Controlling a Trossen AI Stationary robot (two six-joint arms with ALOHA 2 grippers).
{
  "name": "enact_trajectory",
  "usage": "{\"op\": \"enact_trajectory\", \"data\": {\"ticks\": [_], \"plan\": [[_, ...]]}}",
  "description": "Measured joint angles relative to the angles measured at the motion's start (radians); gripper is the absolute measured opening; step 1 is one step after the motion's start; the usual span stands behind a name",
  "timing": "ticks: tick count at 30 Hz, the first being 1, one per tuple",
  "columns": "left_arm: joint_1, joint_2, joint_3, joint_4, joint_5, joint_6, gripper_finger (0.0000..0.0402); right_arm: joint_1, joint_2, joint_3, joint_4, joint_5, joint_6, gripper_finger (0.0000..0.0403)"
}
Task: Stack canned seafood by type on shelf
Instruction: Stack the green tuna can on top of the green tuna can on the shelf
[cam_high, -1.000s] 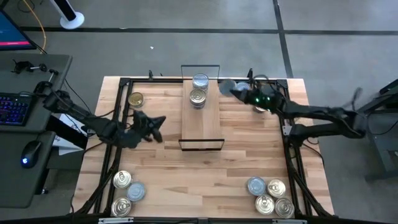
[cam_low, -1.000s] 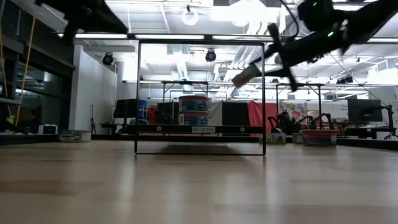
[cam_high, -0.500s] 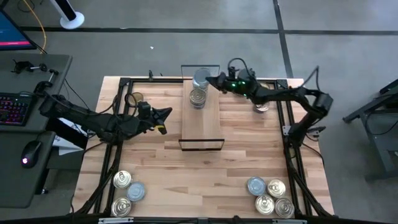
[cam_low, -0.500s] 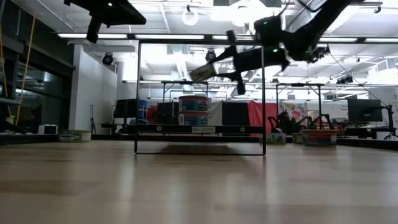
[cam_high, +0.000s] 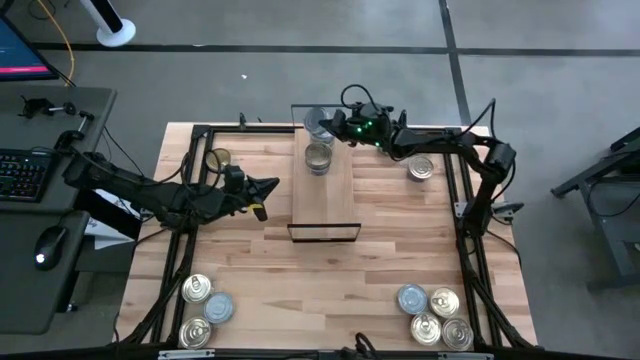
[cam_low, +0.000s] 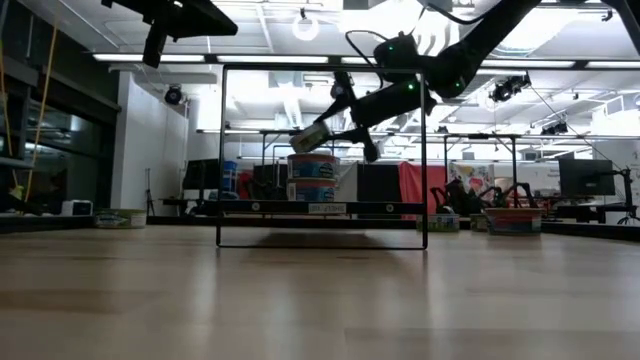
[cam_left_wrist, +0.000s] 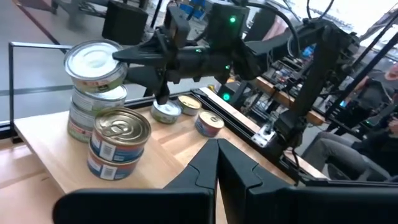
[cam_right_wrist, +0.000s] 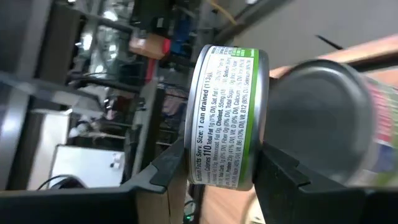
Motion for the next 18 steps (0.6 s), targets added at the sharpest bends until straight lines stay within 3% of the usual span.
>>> {"op": "enact_trajectory", "data": {"ticks": [18], "plan": [[0.001,0.000,0.000,-0.001,0.000,0.026,0.0000,0.001,0.000,0.002,-0.043,0.016,0.035,0.0134]]}}
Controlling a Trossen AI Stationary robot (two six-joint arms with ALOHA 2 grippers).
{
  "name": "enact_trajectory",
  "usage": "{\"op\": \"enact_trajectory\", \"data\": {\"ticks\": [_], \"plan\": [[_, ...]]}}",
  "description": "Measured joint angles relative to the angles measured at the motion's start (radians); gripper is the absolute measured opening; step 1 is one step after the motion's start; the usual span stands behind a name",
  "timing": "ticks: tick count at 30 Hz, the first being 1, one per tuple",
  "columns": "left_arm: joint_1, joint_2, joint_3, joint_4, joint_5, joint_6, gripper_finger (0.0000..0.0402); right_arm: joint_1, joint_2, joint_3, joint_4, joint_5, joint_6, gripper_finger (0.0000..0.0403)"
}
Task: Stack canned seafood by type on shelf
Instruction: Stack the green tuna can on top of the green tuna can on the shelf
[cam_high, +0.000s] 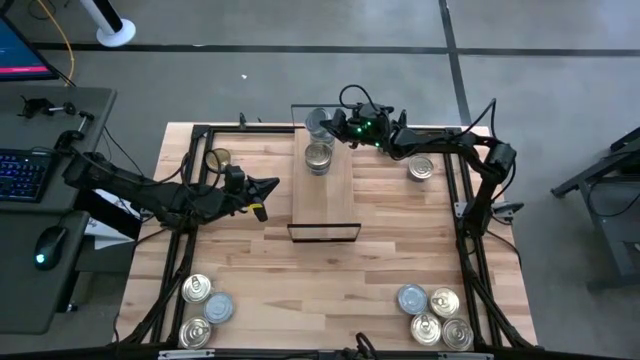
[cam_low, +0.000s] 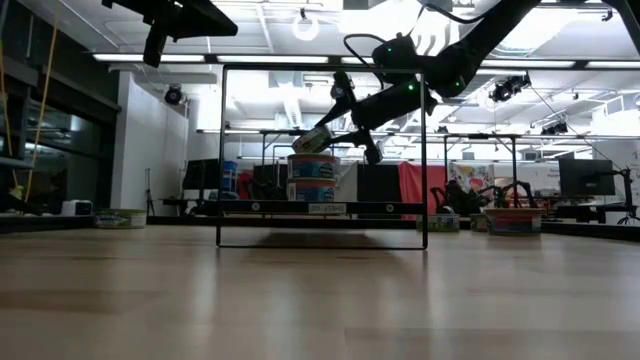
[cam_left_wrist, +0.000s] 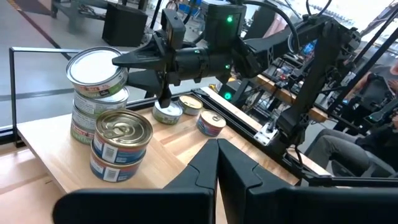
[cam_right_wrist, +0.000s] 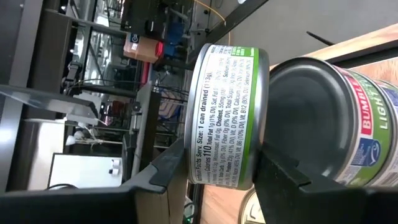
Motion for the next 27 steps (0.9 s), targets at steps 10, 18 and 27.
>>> {"op": "enact_trajectory", "data": {"ticks": [10,18,27], "plan": [[0.000,0.000,0.000,0.000,0.000,0.000,0.0000,0.000,0.000,0.000,-0.004,0.004,0.001,0.0144],[0.000,0.000,0.000,0.000,0.000,-0.001,0.0000,0.000,0.002,-0.003,-0.055,0.014,0.009,0.0244],[0.000,0.000,0.000,-0.001,0.000,-0.001,0.0000,-0.001,-0.021,-0.003,-0.074,0.002,-0.036,0.0292]]}}
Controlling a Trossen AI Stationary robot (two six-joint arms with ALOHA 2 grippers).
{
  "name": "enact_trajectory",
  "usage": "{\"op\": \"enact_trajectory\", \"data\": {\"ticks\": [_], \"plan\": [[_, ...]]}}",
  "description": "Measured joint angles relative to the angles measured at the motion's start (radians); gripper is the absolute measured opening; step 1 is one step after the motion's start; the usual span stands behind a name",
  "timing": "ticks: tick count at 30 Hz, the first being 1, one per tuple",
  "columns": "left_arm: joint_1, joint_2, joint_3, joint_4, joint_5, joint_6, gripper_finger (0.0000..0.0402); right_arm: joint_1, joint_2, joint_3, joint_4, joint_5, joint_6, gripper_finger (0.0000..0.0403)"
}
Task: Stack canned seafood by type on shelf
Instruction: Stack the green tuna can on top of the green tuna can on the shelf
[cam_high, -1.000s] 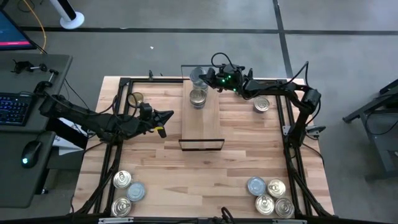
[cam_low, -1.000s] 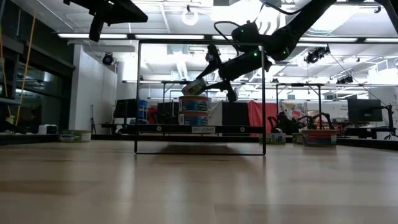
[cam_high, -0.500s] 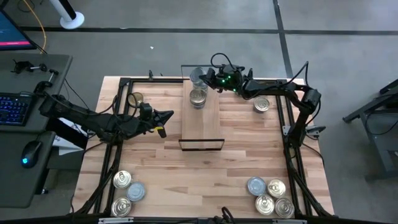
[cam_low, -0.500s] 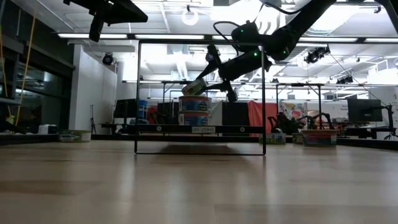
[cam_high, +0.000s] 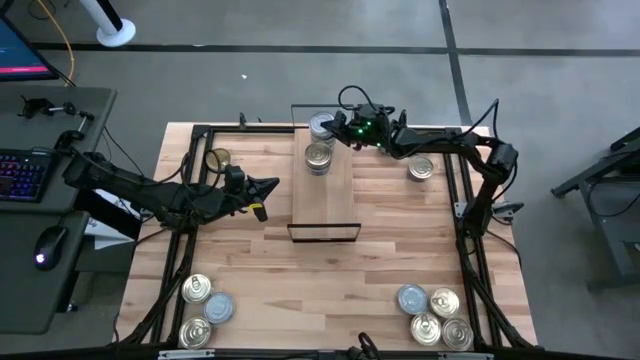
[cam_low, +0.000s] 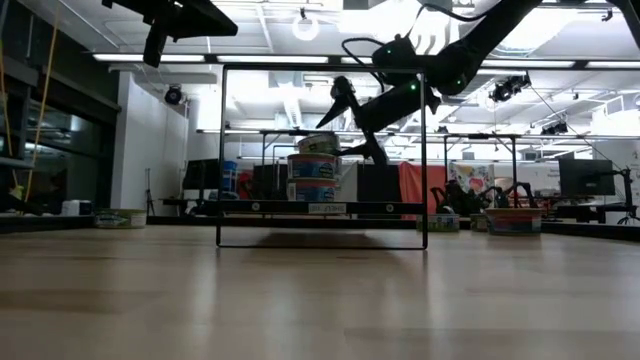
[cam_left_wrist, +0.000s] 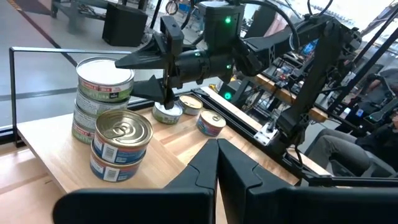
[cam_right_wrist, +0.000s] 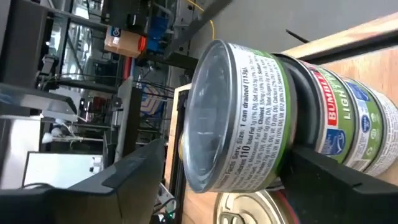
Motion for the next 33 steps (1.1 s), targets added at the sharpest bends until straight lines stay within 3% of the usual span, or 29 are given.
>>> {"op": "enact_trajectory", "data": {"ticks": [33], "plan": [[-0.001,0.000,0.000,-0.024,0.022,-0.008,0.0000,-0.013,-0.028,0.000,-0.033,-0.054,-0.096,0.0293]]}}
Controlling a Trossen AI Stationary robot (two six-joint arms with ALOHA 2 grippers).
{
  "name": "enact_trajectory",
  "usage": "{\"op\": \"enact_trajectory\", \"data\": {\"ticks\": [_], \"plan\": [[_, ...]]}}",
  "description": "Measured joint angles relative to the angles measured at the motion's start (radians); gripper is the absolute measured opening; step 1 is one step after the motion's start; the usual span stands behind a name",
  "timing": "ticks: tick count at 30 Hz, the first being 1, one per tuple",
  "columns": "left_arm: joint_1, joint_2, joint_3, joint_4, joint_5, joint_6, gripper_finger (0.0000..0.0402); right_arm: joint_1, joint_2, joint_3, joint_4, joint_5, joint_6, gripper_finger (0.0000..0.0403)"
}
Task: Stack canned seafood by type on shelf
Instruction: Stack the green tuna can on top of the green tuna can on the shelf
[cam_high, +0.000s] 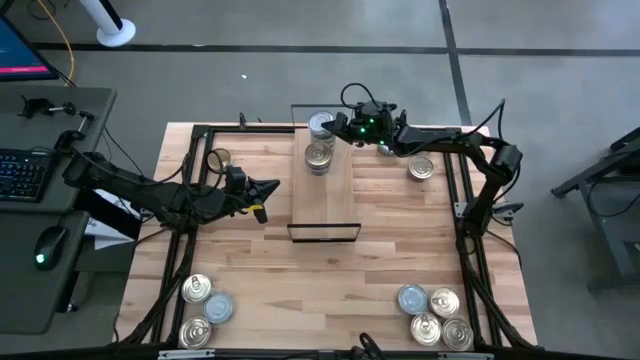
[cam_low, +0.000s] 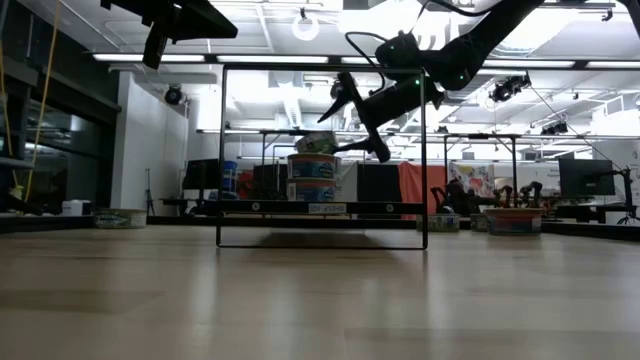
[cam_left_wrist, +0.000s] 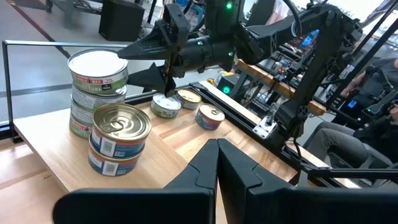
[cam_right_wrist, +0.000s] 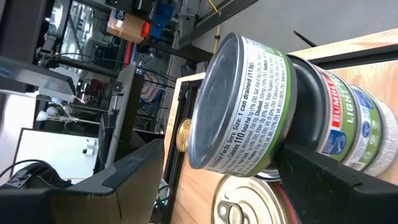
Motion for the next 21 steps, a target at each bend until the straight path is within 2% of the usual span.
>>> {"op": "enact_trajectory", "data": {"ticks": [21], "plan": [[0.000,-0.011,0.000,0.000,0.000,-0.002,0.0000,-0.005,-0.036,0.000,-0.082,0.031,-0.021,0.0293]]}}
